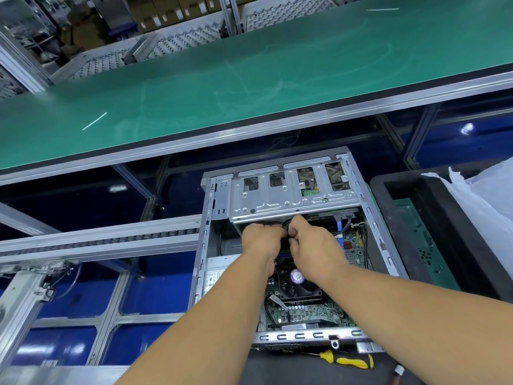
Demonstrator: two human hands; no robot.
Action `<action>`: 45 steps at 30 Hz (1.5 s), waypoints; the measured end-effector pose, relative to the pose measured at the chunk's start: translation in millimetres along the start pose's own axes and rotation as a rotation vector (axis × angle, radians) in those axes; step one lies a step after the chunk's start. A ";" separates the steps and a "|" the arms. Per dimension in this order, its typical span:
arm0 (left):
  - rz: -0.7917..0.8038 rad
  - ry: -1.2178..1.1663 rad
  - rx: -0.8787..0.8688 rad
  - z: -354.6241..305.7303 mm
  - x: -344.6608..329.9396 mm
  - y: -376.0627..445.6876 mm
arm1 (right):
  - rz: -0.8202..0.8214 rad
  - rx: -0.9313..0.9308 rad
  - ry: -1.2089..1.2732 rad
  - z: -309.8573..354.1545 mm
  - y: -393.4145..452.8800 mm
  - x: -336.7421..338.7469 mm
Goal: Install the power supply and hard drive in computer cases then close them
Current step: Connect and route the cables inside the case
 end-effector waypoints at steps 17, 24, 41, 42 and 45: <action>0.226 0.642 -0.329 -26.1 -7.4 -10.9 | 0.004 -0.166 0.289 -6.2 -4.6 9.1; 0.241 1.066 -0.534 -38.7 -14.7 -12.4 | 0.012 -0.205 0.272 -4.8 -4.8 7.3; 0.125 1.330 -0.240 -13.3 -10.8 11.4 | 0.162 -0.203 0.249 -13.1 -12.8 17.7; 0.136 1.389 -0.266 -11.5 -12.2 10.8 | 0.168 -0.204 0.227 -14.0 -13.7 17.2; 0.159 1.471 -0.405 -9.7 -15.5 12.1 | 0.155 -0.200 0.138 -16.1 -15.6 13.9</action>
Point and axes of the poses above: each hand's wrist, its own y-axis towards the middle knuckle, its own x-axis out of the back of the hand, z = x × y, the point moved 8 cm from there along y, towards the middle knuckle, and after that the axes turned 12 degrees about -x, right-handed, at the moved point
